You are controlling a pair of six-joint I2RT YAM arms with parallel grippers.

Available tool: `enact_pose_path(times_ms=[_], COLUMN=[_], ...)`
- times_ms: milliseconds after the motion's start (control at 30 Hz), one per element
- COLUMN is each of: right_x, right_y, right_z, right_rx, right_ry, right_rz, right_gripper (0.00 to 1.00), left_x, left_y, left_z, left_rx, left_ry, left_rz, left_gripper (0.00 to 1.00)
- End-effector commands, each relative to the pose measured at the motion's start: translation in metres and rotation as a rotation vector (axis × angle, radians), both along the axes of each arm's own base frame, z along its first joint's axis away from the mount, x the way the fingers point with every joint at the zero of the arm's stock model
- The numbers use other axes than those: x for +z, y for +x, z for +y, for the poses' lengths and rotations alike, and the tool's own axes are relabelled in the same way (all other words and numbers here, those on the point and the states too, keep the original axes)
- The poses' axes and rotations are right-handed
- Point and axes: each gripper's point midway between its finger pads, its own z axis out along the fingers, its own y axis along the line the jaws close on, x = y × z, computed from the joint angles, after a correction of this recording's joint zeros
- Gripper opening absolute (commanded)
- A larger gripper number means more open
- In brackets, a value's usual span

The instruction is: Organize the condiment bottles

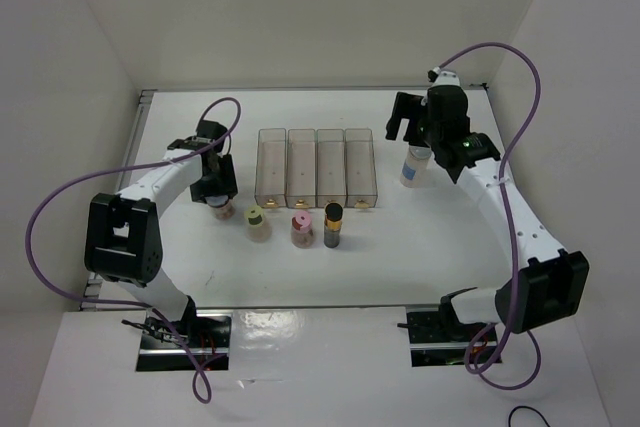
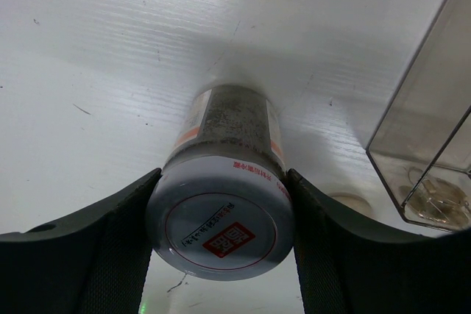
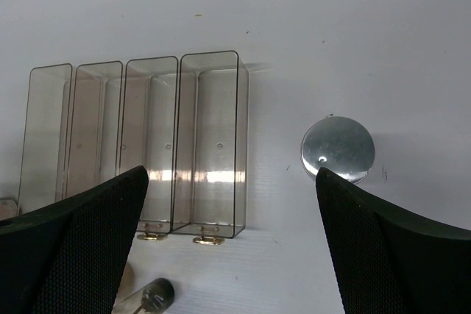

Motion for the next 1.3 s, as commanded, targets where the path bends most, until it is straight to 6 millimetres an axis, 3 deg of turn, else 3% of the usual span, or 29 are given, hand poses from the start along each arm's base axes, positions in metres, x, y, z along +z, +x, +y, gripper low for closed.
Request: enact_pose_path(times_ms=[0,167,400,533,667,800,1067,1267], right_x=[0.029,0.025,0.020,0.022,0.023,0.027,0.023,0.024], right_y=[0.013,0.017,0.026,0.032,0.034,0.035,0.040,0.042], right_z=[0.003,0.005,0.007,0.008,0.007,0.006,0.005,0.005], right_rx=[0.003,0.011,0.016,0.021,0.013,0.004,-0.004,-0.012], right_ry=[-0.002,-0.001,-0.015,-0.022,-0.026,-0.028,-0.034,-0.038], right_rz=[-0.084,-0.073,-0.058,-0.068,-0.069,-0.078,-0.070,-0.071], right_gripper=[0.99,0.99,0.99,0.99,0.99,0.99,0.99,0.99], left_x=[-0.004,0.013,0.036,0.033,0.044,0.064,0.132,0.150], left_y=[-0.002,0.003,0.015,0.019,0.032,0.049,0.084,0.100], left_z=[-0.001,-0.001,-0.001,-0.002,-0.002,-0.004,-0.019,-0.045], left_rx=[0.010,0.009,0.012,0.004,-0.001,-0.009,-0.072,-0.147], left_ry=[-0.016,-0.020,-0.021,-0.015,-0.006,-0.009,-0.030,-0.032], left_rz=[0.011,-0.018,-0.077,-0.059,-0.084,-0.128,-0.261,-0.297], left_gripper=[0.35,0.16,0.06,0.03,0.03,0.03,0.03,0.03])
